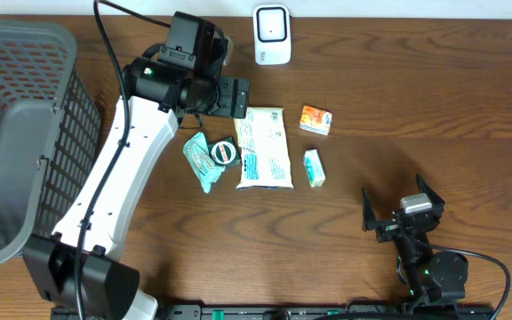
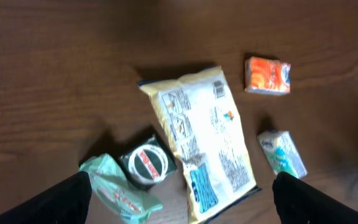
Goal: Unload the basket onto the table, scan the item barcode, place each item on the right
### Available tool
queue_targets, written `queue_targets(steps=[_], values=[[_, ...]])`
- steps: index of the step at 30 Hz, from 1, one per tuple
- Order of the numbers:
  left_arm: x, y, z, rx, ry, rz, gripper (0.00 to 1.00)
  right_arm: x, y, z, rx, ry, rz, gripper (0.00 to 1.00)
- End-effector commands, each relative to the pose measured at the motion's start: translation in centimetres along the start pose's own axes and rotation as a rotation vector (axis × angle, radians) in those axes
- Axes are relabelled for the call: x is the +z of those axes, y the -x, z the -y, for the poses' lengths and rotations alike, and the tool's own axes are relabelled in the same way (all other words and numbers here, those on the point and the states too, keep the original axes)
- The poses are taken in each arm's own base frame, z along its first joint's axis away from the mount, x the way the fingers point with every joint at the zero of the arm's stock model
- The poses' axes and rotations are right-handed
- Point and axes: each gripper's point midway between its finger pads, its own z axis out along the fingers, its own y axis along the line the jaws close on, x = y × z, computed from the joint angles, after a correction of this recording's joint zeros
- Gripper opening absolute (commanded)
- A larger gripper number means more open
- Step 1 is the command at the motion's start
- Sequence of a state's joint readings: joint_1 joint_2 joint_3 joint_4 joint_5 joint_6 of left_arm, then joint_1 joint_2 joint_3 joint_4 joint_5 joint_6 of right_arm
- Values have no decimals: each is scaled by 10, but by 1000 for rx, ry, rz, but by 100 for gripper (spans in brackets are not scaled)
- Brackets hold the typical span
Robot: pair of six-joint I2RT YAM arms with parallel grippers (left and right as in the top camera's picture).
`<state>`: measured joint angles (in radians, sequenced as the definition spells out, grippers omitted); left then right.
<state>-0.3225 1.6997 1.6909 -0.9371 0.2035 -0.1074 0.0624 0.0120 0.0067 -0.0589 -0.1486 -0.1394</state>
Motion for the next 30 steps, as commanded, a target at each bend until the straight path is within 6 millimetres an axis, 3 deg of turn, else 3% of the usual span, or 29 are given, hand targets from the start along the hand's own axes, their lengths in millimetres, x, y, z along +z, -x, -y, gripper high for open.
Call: queue_targets(steps=[1, 13, 22, 30], values=[[-6, 8, -1, 3, 3, 34, 92, 0, 0, -2, 11, 7, 0, 99], [-7, 25, -3, 6, 3, 103, 92, 0, 0, -2, 11, 7, 0, 99], [-13, 43, -27, -28, 50, 171, 92, 0, 0, -2, 11, 7, 0, 99], [-15, 49, -30, -33, 52, 196, 92, 0, 0, -2, 11, 7, 0, 99]])
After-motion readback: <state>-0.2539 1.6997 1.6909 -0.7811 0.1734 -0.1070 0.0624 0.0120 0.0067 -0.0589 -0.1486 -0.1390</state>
